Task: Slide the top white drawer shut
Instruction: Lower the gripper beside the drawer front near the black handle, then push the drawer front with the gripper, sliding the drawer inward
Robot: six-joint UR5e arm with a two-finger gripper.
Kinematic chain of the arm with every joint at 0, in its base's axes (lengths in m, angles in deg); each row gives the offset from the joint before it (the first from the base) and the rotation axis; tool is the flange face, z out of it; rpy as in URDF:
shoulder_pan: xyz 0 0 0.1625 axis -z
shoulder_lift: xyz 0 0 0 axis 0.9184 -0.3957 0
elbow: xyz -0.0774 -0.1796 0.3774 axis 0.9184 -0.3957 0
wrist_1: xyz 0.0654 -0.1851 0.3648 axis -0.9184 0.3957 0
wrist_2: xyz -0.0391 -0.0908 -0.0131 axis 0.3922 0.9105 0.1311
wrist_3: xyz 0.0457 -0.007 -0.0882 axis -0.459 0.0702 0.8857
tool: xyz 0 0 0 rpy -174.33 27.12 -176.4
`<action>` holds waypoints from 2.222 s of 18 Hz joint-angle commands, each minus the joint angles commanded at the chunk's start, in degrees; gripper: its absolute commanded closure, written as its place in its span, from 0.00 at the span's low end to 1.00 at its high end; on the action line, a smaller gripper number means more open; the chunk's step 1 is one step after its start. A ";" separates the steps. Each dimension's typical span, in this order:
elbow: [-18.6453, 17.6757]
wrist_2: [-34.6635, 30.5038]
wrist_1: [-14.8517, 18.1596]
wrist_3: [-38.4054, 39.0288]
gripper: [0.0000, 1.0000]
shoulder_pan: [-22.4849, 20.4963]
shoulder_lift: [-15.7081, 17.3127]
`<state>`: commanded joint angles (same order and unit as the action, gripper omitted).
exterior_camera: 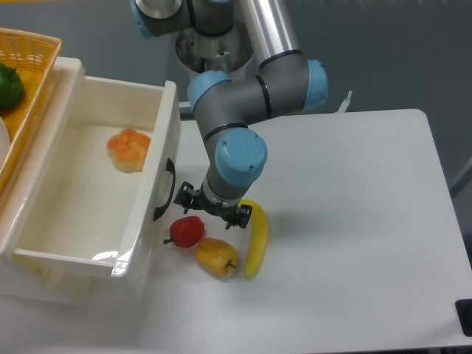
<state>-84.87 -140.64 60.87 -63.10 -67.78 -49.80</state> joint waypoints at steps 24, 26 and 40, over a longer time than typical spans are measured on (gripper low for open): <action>0.00 -0.09 0.00 0.09 0.00 2.55 1.06; 0.00 -0.09 0.00 0.26 0.00 2.99 1.14; 0.88 -0.09 0.00 0.09 0.00 5.89 2.72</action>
<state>-83.99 -140.73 60.87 -63.01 -61.89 -47.08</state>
